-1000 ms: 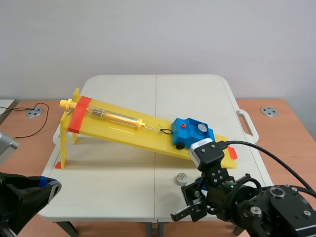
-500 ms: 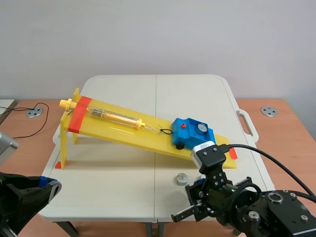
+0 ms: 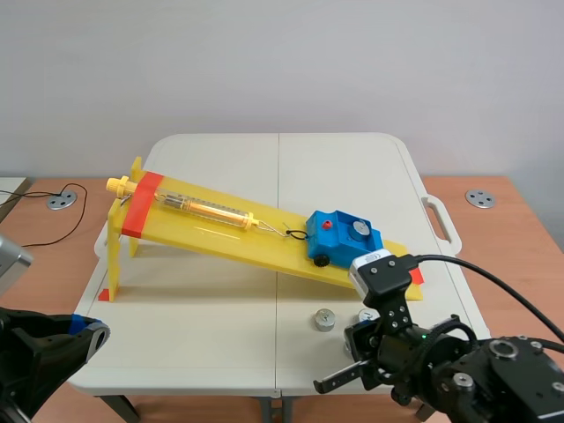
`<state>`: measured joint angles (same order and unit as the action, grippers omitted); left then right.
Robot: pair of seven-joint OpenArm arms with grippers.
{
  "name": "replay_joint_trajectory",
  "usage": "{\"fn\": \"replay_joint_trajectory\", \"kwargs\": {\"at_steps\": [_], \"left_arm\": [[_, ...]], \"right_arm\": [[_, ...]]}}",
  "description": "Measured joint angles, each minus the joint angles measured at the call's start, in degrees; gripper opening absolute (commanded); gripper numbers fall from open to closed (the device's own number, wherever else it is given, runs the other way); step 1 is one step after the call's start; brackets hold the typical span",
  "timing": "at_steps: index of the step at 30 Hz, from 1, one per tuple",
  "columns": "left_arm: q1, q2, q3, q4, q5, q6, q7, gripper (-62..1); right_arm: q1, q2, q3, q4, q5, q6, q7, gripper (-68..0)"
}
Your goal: Place the four metal weights on the blue cart on the ramp.
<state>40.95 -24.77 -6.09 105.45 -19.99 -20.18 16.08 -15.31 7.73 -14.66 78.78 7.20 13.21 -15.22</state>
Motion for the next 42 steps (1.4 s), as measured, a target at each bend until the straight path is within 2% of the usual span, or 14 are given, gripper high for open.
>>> {"fn": "replay_joint_trajectory", "kwargs": {"at_steps": [5, 11, 16, 20, 23, 29, 42], "left_arm": [[0.0, 0.0, 0.0, 0.0, 0.0, 0.0, 0.0, -58.1], [0.0, 0.0, 0.0, 0.0, 0.0, 0.0, 0.0, -58.1], [0.0, 0.0, 0.0, 0.0, 0.0, 0.0, 0.0, -58.1], [0.0, 0.0, 0.0, 0.0, 0.0, 0.0, 0.0, -58.1], [-0.3, 0.0, 0.0, 0.0, 0.0, 0.0, 0.0, -58.1], [-0.7, 0.0, 0.0, 0.0, 0.0, 0.0, 0.0, -58.1], [-0.7, 0.0, 0.0, 0.0, 0.0, 0.0, 0.4, -58.1]], "right_arm": [[-5.3, 3.9, 3.0, 12.3, 3.7, 0.0, -4.7, -66.9], [-12.0, 6.3, 10.8, 25.9, 10.4, 0.0, -9.0, -66.9], [-15.0, 6.3, 19.8, 33.0, 17.9, 1.6, -13.5, -66.9], [-15.0, 6.3, 26.1, 35.7, 23.9, 1.6, -15.5, -66.9], [-14.1, 6.2, 28.2, 35.8, 25.5, 1.6, -15.6, -66.9], [-7.9, 5.4, 27.3, 33.1, 25.4, 1.6, -15.3, -66.9], [8.6, -1.2, 20.6, 13.4, 25.2, 3.7, -15.3, -66.9]]}}
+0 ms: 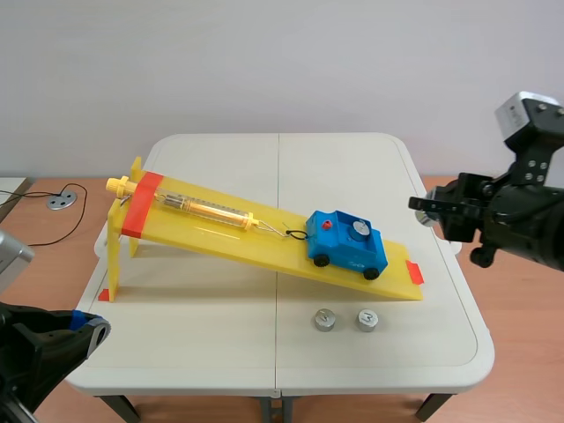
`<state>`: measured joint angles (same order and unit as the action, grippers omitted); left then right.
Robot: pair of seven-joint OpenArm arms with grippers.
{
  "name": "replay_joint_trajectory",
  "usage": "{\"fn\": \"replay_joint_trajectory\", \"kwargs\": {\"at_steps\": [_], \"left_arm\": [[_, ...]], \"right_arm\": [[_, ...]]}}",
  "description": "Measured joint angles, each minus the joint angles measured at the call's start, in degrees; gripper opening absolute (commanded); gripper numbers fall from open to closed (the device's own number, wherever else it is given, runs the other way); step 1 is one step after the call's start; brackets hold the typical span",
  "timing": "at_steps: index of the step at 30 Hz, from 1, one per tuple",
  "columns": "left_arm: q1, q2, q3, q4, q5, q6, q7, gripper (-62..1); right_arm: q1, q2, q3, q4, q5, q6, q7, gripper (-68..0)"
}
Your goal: Place the four metal weights on the blue cart on the ramp.
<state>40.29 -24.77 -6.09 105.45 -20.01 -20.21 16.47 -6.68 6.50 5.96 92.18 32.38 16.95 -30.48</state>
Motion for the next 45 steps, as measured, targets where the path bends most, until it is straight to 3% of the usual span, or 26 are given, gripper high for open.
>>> {"fn": "replay_joint_trajectory", "kwargs": {"at_steps": [11, 24, 31, 34, 39, 45], "left_arm": [[0.0, 0.0, 0.0, 0.0, 0.0, 0.0, 0.0, -58.1], [0.0, 0.0, 0.0, 0.0, 0.0, 0.0, 0.0, -58.1], [0.0, 0.0, 0.0, 0.0, 0.0, 0.0, 0.0, -58.1], [0.0, 0.0, 0.0, 0.0, 0.0, 0.0, 0.0, -58.1], [0.0, 0.0, 0.0, 0.0, 0.0, 0.0, 0.0, -58.1], [0.0, 0.0, 0.0, 0.0, 0.0, 0.0, 0.0, -58.1]], "right_arm": [[6.4, -3.5, -6.5, -10.8, -4.2, 0.2, 1.1, -66.9], [8.4, -4.3, -6.8, -17.0, -5.5, 0.9, 3.1, -65.1], [8.4, -4.3, -6.8, -17.0, -6.3, 1.1, 3.4, -47.8], [8.4, -4.3, -6.5, -17.0, -6.2, 3.1, 3.1, -43.2], [6.1, -3.4, -4.5, -13.8, -5.6, 6.4, 2.7, -42.4], [-1.4, 1.4, -0.5, -3.2, -2.8, 7.9, 1.6, -40.3]]}}
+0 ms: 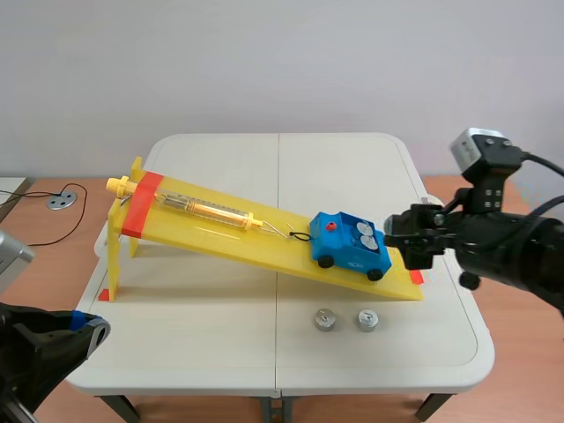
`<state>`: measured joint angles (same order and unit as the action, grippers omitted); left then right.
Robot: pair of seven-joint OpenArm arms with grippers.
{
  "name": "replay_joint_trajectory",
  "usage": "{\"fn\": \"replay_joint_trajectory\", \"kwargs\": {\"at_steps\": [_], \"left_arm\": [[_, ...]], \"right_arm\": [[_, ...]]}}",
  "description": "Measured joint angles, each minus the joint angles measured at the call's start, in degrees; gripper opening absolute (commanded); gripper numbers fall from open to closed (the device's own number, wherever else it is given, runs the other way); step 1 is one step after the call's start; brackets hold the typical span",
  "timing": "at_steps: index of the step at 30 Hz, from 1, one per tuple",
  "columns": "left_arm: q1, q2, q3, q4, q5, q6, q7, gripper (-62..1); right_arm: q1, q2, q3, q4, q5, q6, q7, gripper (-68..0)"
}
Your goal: Place the four metal weights on the blue cart on the ramp.
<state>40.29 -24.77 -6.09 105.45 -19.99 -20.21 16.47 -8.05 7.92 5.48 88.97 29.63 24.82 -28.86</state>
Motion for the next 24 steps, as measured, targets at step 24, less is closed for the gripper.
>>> {"fn": "replay_joint_trajectory", "kwargs": {"at_steps": [24], "left_arm": [[0.0, 0.0, 0.0, 0.0, 0.0, 0.0, 0.0, -58.1]], "right_arm": [[-17.0, 9.7, -2.5, 16.5, -8.2, 1.6, 3.4, -40.3]]}}
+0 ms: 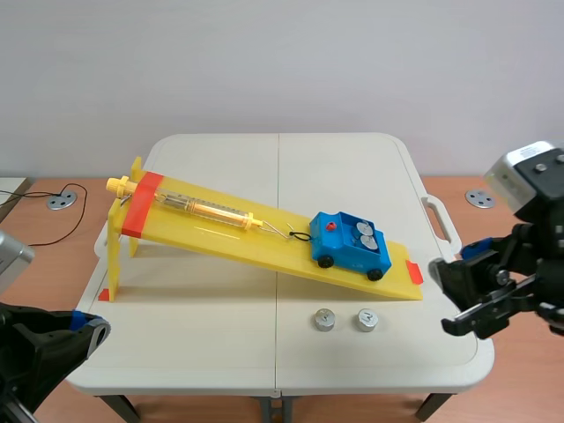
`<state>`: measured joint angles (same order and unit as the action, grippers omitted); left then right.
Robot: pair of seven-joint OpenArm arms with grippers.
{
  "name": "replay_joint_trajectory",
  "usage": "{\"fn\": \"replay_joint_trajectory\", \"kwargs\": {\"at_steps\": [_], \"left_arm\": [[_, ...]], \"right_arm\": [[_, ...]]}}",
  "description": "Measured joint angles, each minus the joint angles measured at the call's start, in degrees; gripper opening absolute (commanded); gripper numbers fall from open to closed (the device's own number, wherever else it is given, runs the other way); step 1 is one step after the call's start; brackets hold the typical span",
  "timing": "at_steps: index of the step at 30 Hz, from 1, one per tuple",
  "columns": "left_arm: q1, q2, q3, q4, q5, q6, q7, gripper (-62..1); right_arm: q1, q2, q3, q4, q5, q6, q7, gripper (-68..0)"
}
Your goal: Place the four metal weights on the blue cart on the ramp.
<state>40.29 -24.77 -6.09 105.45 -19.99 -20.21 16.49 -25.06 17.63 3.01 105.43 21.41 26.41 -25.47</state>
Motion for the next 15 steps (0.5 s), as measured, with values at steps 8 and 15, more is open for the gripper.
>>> {"fn": "replay_joint_trajectory", "kwargs": {"at_steps": [8, 15], "left_arm": [[0.0, 0.0, 0.0, 0.0, 0.0, 0.0, 0.0, -58.1], [0.0, 0.0, 0.0, 0.0, 0.0, 0.0, 0.0, -58.1]], "right_arm": [[7.5, -3.0, -9.3, -11.5, -7.1, -0.2, 3.4, -40.3], [13.3, -6.2, -14.7, -21.1, -10.9, -0.3, 5.8, -40.3]]}}
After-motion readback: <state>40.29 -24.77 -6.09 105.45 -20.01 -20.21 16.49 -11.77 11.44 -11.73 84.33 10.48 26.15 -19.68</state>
